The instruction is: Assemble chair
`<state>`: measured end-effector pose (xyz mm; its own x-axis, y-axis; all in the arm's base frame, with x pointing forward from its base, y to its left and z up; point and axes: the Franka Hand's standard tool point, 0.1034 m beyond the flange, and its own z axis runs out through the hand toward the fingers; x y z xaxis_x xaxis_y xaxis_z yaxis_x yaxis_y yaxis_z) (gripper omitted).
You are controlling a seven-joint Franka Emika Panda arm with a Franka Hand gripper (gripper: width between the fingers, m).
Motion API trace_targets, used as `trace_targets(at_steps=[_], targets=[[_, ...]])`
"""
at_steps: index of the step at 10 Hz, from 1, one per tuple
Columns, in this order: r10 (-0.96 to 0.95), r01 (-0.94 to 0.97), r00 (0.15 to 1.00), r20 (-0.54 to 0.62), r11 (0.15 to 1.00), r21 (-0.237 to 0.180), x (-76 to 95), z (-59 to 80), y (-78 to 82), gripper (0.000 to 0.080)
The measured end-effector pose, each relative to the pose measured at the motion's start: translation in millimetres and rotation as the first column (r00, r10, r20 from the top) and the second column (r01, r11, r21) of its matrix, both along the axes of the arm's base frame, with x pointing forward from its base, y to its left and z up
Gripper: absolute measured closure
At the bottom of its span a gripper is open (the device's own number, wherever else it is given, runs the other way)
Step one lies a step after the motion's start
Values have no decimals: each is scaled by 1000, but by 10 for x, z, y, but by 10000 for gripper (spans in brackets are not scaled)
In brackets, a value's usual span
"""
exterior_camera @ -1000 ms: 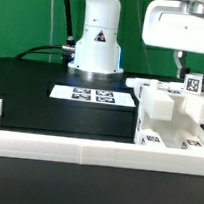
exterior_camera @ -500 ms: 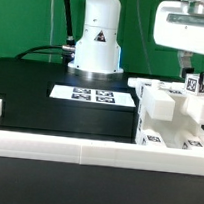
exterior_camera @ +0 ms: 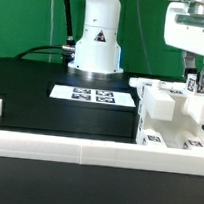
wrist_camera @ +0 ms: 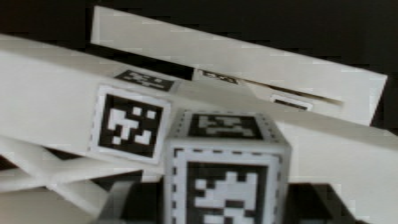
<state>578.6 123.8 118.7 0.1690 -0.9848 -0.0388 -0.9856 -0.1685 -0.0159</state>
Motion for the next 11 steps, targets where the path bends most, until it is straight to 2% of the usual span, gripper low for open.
trace_targets(at_steps=[4,6,7,11], targets=[[-189,189,982,-12,982,1,-9,-3,4,512],[-290,290,957,-18,957,1,-13,-4,9,512],[-407,407,913,-26,913,1,-18,-3,16,512],[-501,502,865,-38,865,15,-21,6,48,512]])
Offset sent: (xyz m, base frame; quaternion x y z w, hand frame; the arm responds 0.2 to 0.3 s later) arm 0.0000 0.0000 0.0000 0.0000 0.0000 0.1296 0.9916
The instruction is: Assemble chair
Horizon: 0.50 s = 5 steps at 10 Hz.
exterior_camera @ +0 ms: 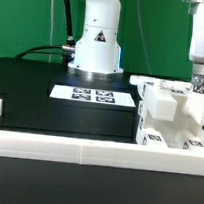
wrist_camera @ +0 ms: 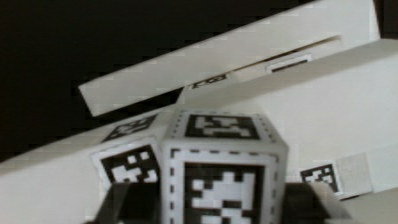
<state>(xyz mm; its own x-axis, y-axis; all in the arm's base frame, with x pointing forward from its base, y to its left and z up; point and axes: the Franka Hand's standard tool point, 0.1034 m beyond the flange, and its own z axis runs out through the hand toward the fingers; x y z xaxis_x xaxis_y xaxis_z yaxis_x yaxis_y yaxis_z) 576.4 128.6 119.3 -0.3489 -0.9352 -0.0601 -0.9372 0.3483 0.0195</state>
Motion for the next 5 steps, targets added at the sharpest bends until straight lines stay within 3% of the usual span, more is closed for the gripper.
trace_targets(at_steps=[5], targets=[[30,-30,1000,7,999,17,-2,5,15,512]])
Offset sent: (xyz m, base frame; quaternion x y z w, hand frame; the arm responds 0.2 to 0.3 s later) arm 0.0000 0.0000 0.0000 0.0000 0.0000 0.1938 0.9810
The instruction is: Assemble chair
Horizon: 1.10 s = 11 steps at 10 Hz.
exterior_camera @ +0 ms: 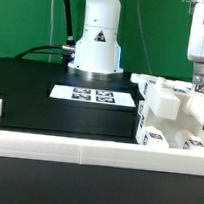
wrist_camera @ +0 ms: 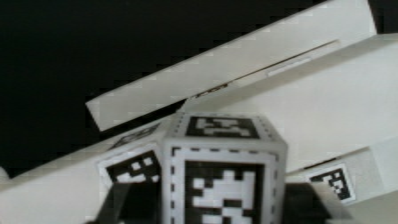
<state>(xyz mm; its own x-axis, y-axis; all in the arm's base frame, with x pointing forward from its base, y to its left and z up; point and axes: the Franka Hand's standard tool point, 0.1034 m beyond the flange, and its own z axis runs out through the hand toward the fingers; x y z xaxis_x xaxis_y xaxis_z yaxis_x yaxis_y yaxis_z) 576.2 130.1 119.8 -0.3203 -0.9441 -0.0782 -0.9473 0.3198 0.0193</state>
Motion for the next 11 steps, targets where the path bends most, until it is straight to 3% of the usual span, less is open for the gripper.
trace_targets(at_steps=[3,6,10,11], targets=[[139,-139,990,-4,990,-6,7,-5,-1,172],[359,-359,933,15,933,-14,17,-2,42,156],[607,-606,794,32,795,-23,19,-3,24,150],[715,-714,699,16,699,-38,11,2,11,150]])
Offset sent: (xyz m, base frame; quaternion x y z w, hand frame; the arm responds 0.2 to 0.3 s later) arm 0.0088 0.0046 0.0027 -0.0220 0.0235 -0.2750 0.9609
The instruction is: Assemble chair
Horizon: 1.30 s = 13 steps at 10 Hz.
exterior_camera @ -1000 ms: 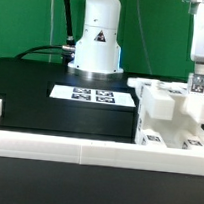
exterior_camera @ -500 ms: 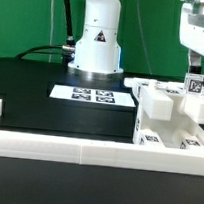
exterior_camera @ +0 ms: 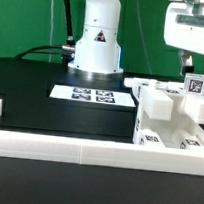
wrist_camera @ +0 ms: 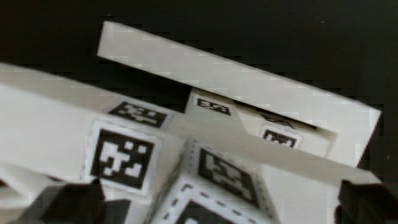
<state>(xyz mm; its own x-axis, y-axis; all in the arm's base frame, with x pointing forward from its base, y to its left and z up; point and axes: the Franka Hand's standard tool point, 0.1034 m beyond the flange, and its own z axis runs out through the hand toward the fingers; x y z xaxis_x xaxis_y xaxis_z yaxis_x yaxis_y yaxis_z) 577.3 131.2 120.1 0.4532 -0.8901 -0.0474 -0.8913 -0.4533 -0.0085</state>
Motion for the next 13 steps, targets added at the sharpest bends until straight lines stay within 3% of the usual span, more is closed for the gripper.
trace_targets(at_steps=[4,9,11,13], targets=[[377,-376,926,31,926,-14,29,-3,-52,150],[670,-669,742,36,743,-29,36,-2,-77,150],[735,-734,677,35,678,-35,41,-2,-96,189],[728,-727,685,35,686,-35,41,-1,-98,462]])
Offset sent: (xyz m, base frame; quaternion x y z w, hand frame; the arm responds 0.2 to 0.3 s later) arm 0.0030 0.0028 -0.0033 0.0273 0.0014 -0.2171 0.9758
